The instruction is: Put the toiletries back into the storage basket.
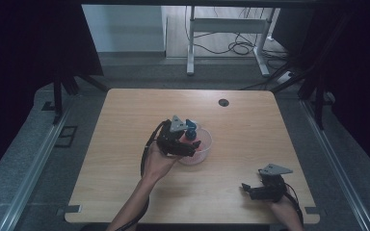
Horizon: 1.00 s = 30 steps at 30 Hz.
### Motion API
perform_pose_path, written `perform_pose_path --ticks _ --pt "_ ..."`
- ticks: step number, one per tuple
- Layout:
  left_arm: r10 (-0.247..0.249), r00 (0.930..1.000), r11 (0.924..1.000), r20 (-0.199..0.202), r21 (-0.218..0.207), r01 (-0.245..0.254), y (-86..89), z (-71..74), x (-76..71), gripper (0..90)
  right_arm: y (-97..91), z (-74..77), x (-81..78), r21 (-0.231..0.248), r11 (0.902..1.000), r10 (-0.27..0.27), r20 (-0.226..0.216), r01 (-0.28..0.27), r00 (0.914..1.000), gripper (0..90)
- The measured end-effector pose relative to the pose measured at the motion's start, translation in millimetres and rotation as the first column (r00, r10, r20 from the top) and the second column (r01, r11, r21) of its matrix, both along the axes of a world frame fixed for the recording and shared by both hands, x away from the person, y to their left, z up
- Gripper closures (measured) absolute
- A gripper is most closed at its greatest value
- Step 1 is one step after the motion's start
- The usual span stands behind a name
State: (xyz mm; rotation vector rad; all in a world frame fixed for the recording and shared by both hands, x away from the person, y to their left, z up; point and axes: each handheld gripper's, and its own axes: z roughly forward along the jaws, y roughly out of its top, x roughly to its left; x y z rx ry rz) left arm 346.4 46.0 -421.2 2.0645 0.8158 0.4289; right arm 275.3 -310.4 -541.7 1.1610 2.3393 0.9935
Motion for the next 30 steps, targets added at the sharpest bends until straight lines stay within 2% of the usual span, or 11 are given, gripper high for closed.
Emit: perform_pose_path --ticks 30 --pt "-0.004 1.0000 0.9974 -0.006 -0.072 0.004 20.9 3.9 -21.2 13.8 0.0 -0.1 -0.2 0.001 1.0000 0.000 0.001 0.000 1.0000 8.3"
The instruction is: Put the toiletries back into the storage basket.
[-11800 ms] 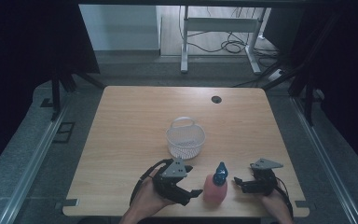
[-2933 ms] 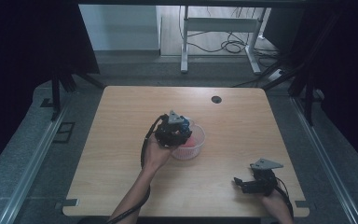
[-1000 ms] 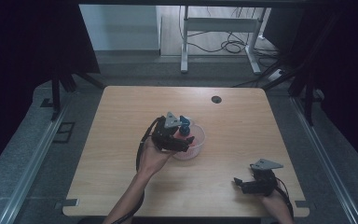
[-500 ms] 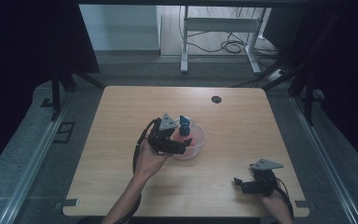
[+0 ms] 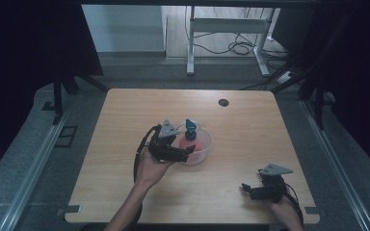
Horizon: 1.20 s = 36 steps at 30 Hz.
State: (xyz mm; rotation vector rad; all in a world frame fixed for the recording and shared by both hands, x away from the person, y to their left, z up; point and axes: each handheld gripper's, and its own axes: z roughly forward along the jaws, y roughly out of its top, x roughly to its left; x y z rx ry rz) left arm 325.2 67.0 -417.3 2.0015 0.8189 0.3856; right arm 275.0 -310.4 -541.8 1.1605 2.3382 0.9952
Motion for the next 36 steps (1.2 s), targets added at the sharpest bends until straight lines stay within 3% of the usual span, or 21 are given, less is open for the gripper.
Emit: perform_pose_path --ticks 17,36 --pt "0.006 0.9999 0.9998 0.014 -0.021 -0.006 20.2 5.7 -15.6 14.0 0.0 0.2 -0.4 -0.001 1.0000 -0.001 -0.002 0.001 1.0000 8.2" --pt "0.032 0.9995 0.9990 -0.005 -0.030 -0.032 44.2 0.0 -28.2 13.1 0.2 0.1 -0.8 0.000 1.0000 -0.002 -0.001 0.002 1.0000 8.2"
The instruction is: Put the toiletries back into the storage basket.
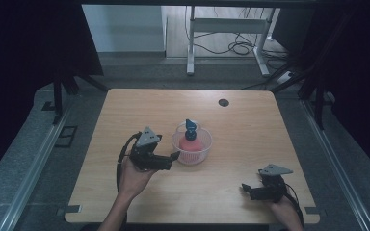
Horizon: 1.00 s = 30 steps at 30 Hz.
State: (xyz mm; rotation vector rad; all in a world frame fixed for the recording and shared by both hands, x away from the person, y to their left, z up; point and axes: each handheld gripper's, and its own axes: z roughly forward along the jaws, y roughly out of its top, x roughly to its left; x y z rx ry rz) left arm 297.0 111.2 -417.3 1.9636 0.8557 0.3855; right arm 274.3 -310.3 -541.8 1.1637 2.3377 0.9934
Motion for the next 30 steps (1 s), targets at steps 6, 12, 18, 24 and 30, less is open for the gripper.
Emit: perform_pose_path --ticks 6,12,18,24,30 --pt "0.002 1.0000 1.0000 0.002 0.006 -0.002 6.8 -4.8 -5.3 12.8 -0.1 0.0 0.1 -0.001 1.0000 0.001 0.002 -0.001 1.0000 8.2" --pt "0.004 1.0000 0.9999 0.007 0.010 -0.004 14.6 -6.8 -11.0 12.8 -0.1 -0.1 0.0 -0.002 1.0000 0.002 0.002 -0.002 1.0000 8.2" --pt "0.005 1.0000 0.9999 0.002 0.009 -0.005 21.7 -9.7 -17.4 12.7 -0.1 0.0 0.0 -0.001 1.0000 0.001 0.001 -0.001 1.0000 8.2" --pt "0.009 0.9999 0.9994 0.007 0.033 -0.009 27.7 -12.8 -24.3 12.7 -0.1 0.0 -0.1 -0.001 1.0000 0.001 0.001 -0.001 1.0000 8.2" --pt "0.015 0.9999 0.9995 0.003 0.027 -0.015 32.6 -16.7 -30.6 12.8 0.1 0.0 -0.1 0.000 1.0000 0.000 0.001 0.000 1.0000 8.2"
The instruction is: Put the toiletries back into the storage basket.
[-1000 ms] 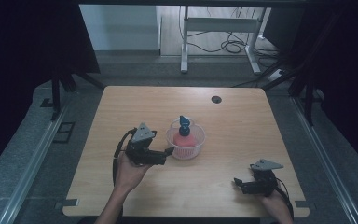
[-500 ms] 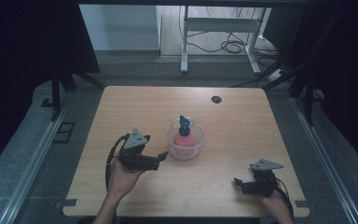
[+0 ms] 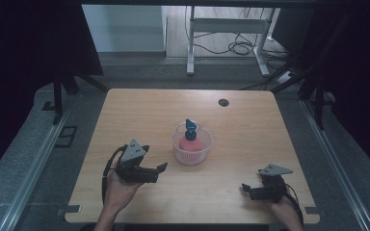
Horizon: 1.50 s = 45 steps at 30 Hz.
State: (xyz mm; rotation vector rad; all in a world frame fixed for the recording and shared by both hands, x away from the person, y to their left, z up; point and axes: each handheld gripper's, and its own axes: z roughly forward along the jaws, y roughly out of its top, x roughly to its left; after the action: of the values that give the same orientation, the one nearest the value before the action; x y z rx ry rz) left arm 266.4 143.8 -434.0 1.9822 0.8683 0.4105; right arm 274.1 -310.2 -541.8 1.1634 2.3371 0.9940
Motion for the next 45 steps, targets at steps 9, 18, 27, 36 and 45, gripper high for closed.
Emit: perform_pose_path --ticks 9,18,27,36,45 --pt "0.014 0.9999 0.9998 -0.007 0.012 -0.014 6.6 -8.4 -8.5 12.7 -0.1 0.0 0.0 0.000 1.0000 0.000 0.000 0.000 1.0000 8.2" --pt "0.039 0.9992 0.9992 -0.010 0.009 -0.038 19.9 -14.3 -16.7 12.8 0.0 0.0 -0.1 0.000 1.0000 0.000 0.001 0.000 1.0000 8.2" --pt "0.056 0.9983 0.9984 -0.015 0.002 -0.056 29.4 -23.3 -24.6 12.7 0.0 -0.1 -0.2 -0.001 1.0000 0.000 0.002 0.000 1.0000 8.2" --pt "0.066 0.9974 0.9979 -0.031 0.002 -0.065 33.8 -39.9 -29.6 12.6 0.1 -0.1 -0.4 0.000 1.0000 -0.001 0.001 0.001 1.0000 8.2" --pt "0.059 0.9965 0.9982 -0.059 0.013 -0.058 29.6 -59.5 -31.7 12.5 0.0 -0.1 -0.4 -0.001 1.0000 -0.001 0.002 0.001 1.0000 8.2"
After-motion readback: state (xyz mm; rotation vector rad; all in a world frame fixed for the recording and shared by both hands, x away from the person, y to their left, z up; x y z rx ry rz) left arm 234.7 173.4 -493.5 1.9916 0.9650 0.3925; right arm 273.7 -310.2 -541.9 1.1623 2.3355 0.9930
